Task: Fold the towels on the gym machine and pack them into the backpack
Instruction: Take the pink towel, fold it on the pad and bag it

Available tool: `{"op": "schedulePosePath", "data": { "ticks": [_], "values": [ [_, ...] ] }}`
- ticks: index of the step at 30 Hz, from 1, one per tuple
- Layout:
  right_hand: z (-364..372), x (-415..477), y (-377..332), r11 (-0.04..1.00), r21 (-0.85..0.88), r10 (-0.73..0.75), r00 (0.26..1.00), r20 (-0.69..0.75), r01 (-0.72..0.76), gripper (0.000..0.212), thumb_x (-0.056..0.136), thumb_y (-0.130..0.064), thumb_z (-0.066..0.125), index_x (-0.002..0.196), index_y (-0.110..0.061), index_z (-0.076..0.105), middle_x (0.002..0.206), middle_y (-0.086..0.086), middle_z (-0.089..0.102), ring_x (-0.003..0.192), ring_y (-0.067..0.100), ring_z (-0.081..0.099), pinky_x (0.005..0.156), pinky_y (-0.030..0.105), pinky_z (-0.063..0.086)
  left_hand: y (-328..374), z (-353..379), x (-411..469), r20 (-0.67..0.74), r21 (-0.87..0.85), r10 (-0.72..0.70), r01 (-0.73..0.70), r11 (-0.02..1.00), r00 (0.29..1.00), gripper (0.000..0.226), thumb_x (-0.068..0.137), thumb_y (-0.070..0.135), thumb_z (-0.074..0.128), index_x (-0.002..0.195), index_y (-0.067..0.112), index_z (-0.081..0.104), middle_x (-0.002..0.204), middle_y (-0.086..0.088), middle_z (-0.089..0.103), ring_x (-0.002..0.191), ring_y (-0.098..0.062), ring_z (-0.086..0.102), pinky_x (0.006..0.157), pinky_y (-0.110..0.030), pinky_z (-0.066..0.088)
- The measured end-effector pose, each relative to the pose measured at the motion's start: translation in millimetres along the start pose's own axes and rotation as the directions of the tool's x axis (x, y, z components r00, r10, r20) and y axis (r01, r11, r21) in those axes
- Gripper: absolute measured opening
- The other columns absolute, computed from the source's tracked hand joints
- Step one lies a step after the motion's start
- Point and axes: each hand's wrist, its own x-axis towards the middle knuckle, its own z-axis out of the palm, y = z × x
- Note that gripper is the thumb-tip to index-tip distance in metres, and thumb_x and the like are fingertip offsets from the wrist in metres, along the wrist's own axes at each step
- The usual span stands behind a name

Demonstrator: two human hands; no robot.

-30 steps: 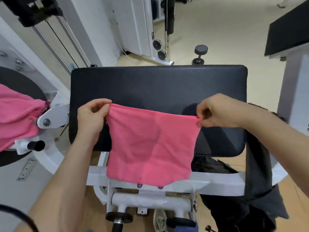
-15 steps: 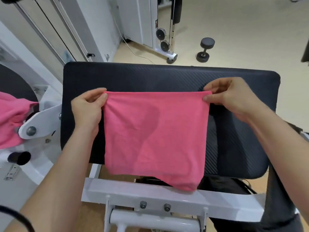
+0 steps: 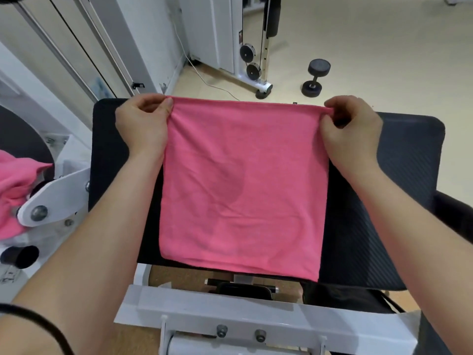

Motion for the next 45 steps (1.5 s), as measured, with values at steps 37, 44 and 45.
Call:
{"op": "schedulePosePath", "data": {
  "ticks": [37,44,45],
  "values": [
    [-44,-217,-5,0.790,-0.146,0.610,0.741,0.280,-0.596,0.016,0.086,-0.031,0.066,0.079,-0.020,0.057,0.070,-0.001,0.067,0.069,0.023,0.068,0.069,0.046,0.055,-67,-118,-193,0.106,0.497,-0.165,0.092,0.863,0.980,0.013,0.090,0.031,0.066,0.084,0.020,0.065,0.077,0.010,0.064,0.072,-0.010,0.058,0.063,-0.029,0.042],
    [-44,-221,-8,0.836,-0.087,0.546,0.806,0.226,-0.542,0.031,0.081,-0.013,0.076,0.080,-0.017,0.045,0.077,0.003,0.059,0.068,0.020,0.061,0.065,0.041,0.051,-69,-121,-189,0.156,0.404,-0.204,0.126,0.906,0.966,0.013,0.084,0.017,0.073,0.093,0.021,0.065,0.080,0.010,0.064,0.073,-0.005,0.060,0.061,-0.014,0.039],
    [-44,-222,-8,0.871,-0.106,0.491,0.840,0.230,-0.479,0.033,0.080,-0.011,0.076,0.081,-0.017,0.044,0.078,0.001,0.056,0.069,0.020,0.057,0.061,0.036,0.046,-70,-121,-188,0.165,0.382,-0.219,0.142,0.913,0.962,0.016,0.084,0.015,0.074,0.095,0.021,0.064,0.080,0.010,0.063,0.073,-0.004,0.060,0.061,-0.013,0.039]
  ]
}}
